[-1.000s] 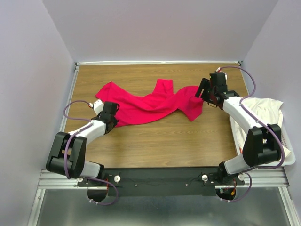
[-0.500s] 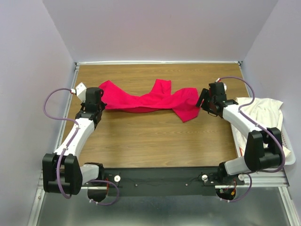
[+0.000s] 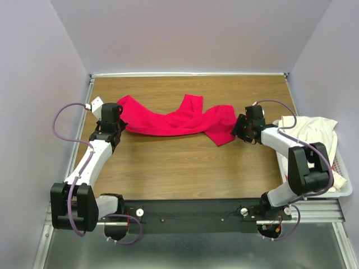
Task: Fold and stack the t-shirts
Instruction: Flatten the tshirt out
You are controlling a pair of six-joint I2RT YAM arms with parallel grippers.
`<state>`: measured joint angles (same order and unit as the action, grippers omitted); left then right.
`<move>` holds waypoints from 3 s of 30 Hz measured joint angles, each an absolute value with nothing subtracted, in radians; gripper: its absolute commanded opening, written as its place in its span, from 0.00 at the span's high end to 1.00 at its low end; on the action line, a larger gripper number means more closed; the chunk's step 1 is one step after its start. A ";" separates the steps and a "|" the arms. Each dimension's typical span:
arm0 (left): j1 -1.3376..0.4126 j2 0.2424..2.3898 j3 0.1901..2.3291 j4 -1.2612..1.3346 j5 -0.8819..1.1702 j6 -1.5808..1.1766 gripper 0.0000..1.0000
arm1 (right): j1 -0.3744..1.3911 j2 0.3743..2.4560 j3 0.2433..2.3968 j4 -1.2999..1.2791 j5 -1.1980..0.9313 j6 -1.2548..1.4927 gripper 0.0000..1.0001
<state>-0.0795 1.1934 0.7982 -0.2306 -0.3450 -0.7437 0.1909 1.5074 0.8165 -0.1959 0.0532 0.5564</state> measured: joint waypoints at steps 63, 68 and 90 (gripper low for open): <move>-0.058 1.194 0.846 -0.224 -0.249 -0.673 1.00 | 0.249 1.322 0.659 -0.358 0.194 0.682 0.38; -0.058 1.194 0.844 -0.223 -0.240 -0.669 1.00 | 0.249 1.378 0.659 -0.310 0.213 0.681 0.37; -0.058 1.194 0.833 -0.203 -0.207 -0.658 1.00 | 0.329 1.525 0.716 -0.158 0.308 0.690 1.00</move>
